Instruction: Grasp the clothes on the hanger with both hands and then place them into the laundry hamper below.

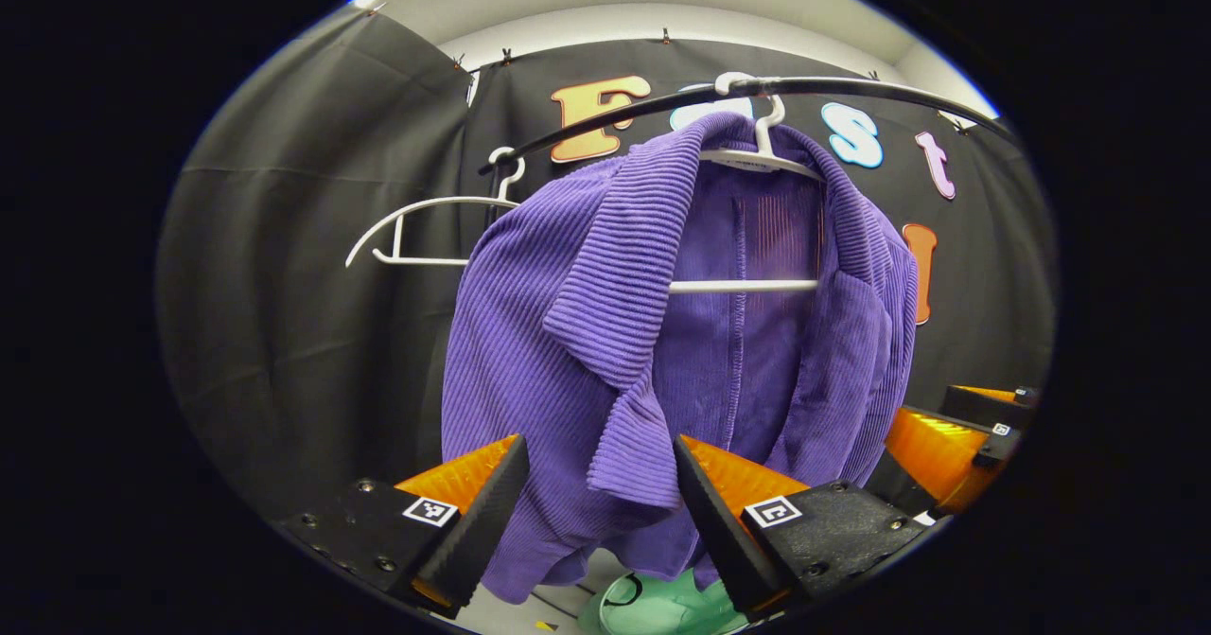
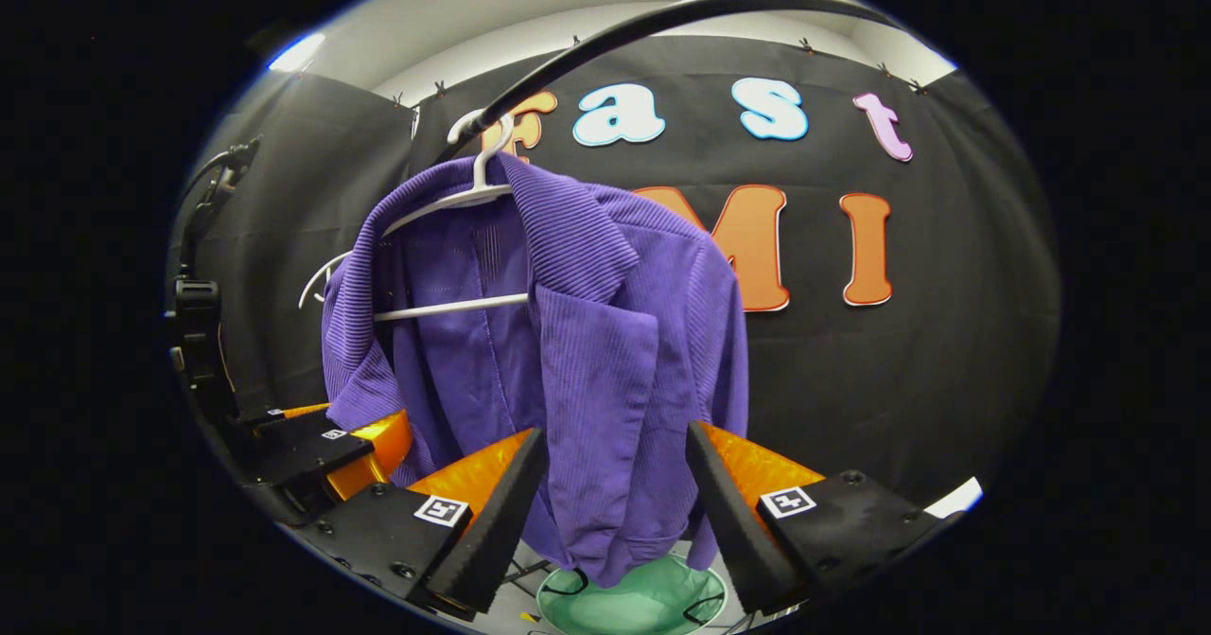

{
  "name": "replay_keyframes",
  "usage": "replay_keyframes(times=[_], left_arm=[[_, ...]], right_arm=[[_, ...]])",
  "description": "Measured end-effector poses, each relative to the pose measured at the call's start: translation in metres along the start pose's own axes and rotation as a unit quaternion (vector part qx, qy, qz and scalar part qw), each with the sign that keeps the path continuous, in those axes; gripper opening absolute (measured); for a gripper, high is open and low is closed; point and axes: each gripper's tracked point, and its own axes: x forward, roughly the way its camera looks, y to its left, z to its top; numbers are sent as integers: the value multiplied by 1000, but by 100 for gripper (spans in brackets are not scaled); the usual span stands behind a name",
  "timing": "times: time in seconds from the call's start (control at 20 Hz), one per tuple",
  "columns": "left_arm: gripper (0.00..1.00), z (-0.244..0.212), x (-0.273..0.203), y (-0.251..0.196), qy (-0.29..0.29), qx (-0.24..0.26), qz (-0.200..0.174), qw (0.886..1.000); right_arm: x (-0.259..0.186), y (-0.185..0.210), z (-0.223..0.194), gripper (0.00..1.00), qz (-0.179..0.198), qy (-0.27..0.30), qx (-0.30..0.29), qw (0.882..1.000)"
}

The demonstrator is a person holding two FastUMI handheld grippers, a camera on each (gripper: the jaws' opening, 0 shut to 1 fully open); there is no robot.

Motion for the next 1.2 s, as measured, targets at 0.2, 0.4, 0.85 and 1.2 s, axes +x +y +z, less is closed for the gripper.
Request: replay_keyframes(times=[0.2, 0.4, 0.85, 1.2], left_arm=[[94, 1, 4, 2, 3, -6, -7, 1000], [82, 3, 4, 1, 1, 0, -9, 1000], [45, 7, 5, 2, -3, -20, -12, 1000], [1, 6, 4, 4, 21, -15, -25, 999]], right_arm=[[27, 14, 0, 90, 16, 1, 4, 1000], [54, 18, -6, 82, 29, 10, 16, 999], [70, 14, -6, 27, 66, 33, 56, 996], [52, 8, -2, 15, 147, 63, 128, 979]])
